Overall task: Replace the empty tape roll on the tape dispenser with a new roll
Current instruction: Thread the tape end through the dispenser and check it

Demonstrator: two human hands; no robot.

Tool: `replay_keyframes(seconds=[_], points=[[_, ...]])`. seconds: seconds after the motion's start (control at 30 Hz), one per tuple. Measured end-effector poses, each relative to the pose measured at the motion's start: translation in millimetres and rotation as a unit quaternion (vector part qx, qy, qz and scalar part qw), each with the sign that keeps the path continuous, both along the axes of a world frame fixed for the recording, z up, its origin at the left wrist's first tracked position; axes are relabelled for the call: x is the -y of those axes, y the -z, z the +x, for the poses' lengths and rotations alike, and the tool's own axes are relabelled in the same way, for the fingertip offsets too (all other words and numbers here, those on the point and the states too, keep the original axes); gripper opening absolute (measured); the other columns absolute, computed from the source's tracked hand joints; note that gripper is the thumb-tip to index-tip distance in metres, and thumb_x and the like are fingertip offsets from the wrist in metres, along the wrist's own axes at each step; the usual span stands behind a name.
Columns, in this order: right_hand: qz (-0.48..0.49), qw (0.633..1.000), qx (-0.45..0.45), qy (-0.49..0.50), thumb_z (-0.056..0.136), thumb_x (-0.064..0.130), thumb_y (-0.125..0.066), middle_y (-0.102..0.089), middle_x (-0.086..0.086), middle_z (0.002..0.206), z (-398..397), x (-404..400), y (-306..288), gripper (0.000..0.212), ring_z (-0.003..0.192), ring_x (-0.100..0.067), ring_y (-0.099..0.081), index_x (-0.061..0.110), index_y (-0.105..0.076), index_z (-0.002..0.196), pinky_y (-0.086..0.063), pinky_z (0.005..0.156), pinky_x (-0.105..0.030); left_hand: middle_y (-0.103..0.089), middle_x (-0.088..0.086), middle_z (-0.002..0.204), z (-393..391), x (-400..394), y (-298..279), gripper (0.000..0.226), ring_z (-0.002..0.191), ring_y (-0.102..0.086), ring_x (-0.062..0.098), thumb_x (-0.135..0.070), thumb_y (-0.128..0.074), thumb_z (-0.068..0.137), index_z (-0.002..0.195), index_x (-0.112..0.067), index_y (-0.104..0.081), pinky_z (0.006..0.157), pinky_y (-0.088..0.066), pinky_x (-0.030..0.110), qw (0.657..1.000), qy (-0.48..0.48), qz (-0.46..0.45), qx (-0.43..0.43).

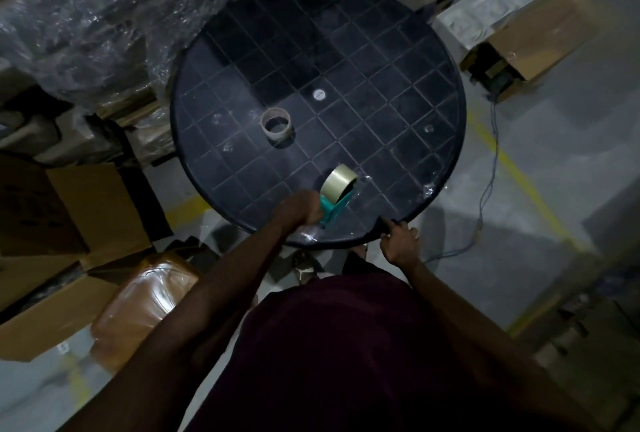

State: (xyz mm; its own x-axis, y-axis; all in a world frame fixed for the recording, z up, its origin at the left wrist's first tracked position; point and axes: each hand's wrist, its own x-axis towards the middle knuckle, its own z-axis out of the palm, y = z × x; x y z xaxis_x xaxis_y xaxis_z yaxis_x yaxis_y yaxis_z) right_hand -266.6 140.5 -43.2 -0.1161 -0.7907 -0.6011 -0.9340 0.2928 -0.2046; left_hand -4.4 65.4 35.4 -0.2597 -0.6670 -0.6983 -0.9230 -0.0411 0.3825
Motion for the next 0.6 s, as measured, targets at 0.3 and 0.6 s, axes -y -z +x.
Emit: replay_keyframes(seconds=[0.3, 0.6], points=[[0.018, 0.999, 0.033, -0.016, 0.096, 0.035, -0.048, -0.053, -0.008, 0.133, 17, 23, -6, 0.037, 0.124, -0.041, -0.045, 0.024, -0.057, 0.130, -0.039, 0.101, -0.053, -0.068, 0.008, 0.069, 28, 34, -28, 0.016, 0.055, -0.063, 0.020, -0.023, -0.061, 0.092, 0.080, -0.013, -0.067, 0.054, -0.054, 0.032, 0.961, -0.240, 0.056, -0.126], [-0.012, 0.972, 0.216, 0.094, 0.093, 0.022, -0.060, -0.074, -0.008, 0.102, 35, 72, 1, 0.019, 0.096, -0.026, -0.067, 0.014, -0.074, 0.102, -0.053, 0.087, -0.037, -0.051, 0.004, 0.064, 3, 26, -20, 0.005, 0.043, -0.054, 0.011, -0.008, -0.055, 0.097, 0.096, -0.012, -0.055, 0.042, -0.047, 0.021, 0.687, -0.543, 0.210, -0.435]])
